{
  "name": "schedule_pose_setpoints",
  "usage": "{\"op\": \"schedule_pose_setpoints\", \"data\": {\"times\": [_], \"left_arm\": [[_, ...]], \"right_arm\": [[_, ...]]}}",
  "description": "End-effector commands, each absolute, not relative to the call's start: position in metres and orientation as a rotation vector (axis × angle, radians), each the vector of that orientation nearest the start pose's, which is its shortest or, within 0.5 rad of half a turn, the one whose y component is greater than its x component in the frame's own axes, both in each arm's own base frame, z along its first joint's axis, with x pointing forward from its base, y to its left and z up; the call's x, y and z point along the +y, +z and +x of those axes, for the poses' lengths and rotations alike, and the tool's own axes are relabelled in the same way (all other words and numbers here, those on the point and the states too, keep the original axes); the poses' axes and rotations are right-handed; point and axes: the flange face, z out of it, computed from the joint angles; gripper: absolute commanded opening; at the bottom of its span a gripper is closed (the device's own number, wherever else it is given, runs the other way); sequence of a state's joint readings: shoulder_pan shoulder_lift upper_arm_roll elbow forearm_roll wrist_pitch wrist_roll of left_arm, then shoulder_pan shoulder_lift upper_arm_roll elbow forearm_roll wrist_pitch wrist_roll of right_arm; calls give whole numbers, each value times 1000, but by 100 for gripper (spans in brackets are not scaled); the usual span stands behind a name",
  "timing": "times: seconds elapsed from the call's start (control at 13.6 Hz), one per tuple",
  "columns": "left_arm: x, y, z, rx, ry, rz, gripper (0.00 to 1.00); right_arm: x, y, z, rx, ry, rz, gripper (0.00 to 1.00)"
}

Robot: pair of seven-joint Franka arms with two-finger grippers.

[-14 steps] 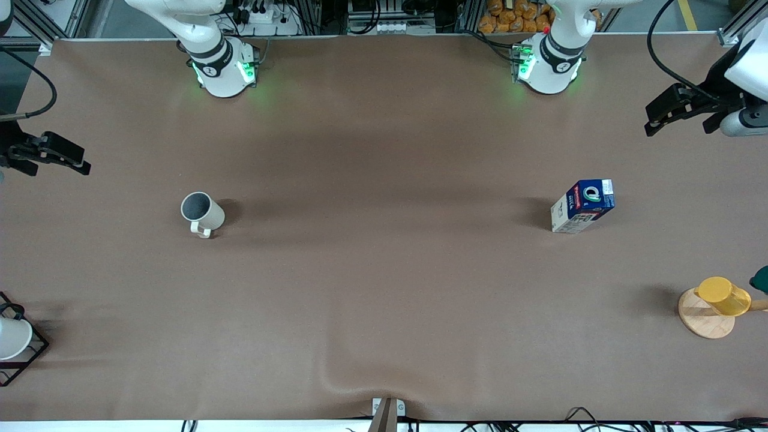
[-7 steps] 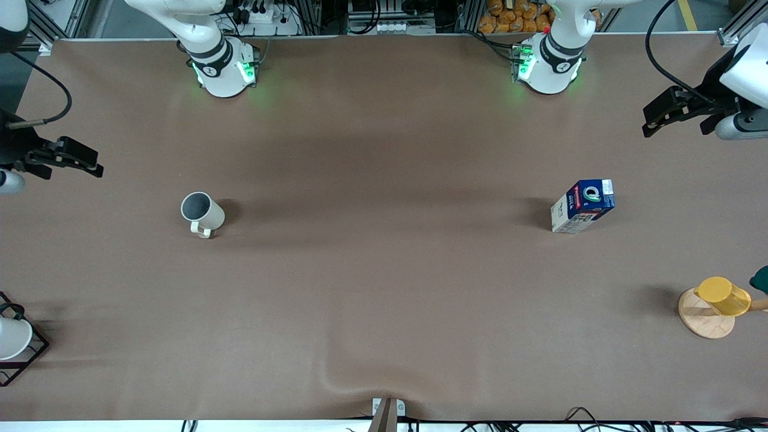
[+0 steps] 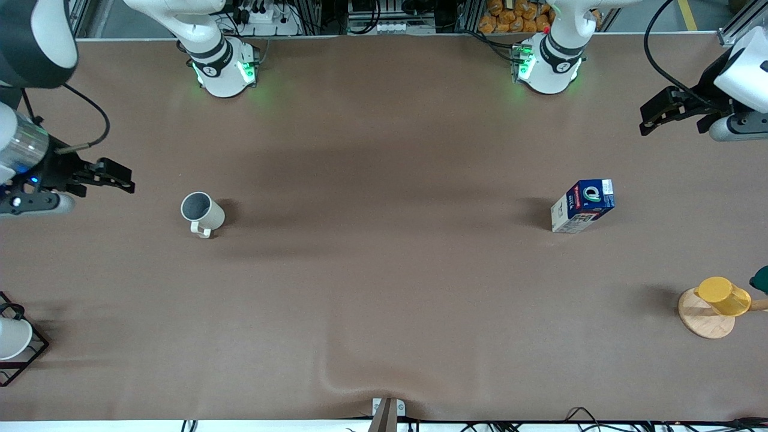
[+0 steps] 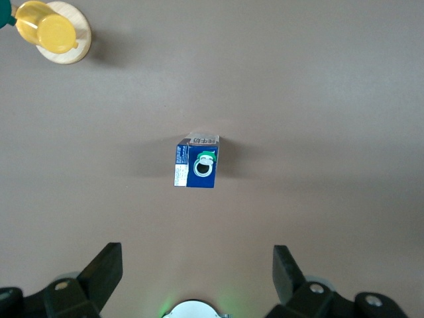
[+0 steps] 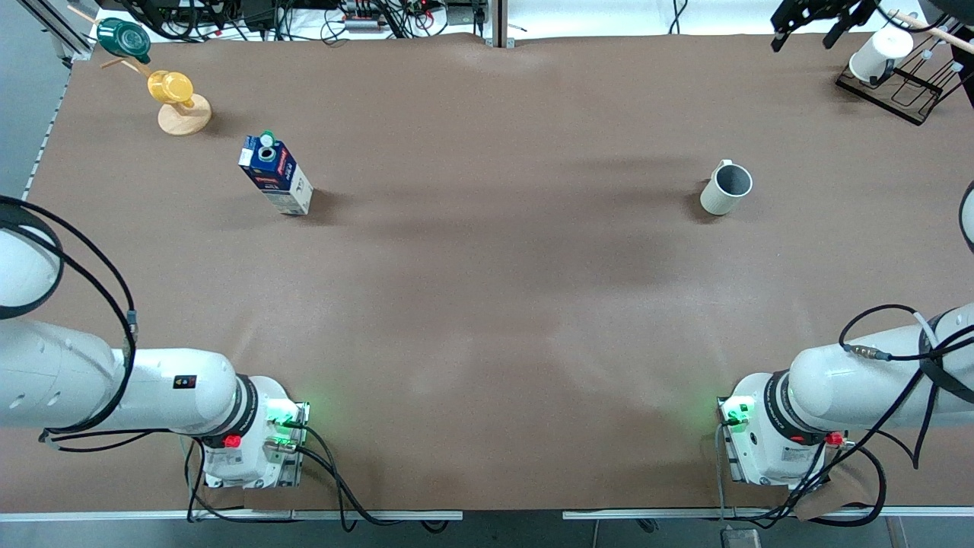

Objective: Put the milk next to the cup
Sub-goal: 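Grasp the white mug with the right gripper while the left gripper reaches the milk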

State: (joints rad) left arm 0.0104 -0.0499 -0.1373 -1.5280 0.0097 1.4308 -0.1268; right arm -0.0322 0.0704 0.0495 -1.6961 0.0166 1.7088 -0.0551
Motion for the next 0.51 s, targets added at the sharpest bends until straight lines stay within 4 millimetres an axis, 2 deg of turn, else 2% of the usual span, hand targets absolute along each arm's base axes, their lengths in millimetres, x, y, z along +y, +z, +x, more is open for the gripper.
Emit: {"op": "schedule_pose_setpoints", "data": {"times": [0.0,0.15,0.37,0.44], "left_arm": [[-87,659,514,158,77,-3068,100],[-92,649,517,278,58,-3039,100],[-82,612,528,703,54,-2954,100],[-77,603,530,776,71,-2936,100]], "right_arm": [[17,492,568,-124,159,-3113,100],[18,462,562,-127,169,-3113,100],[28,424,557,-122,263,-3110,100],[29,413,556,-94,259,-3111,100]]}}
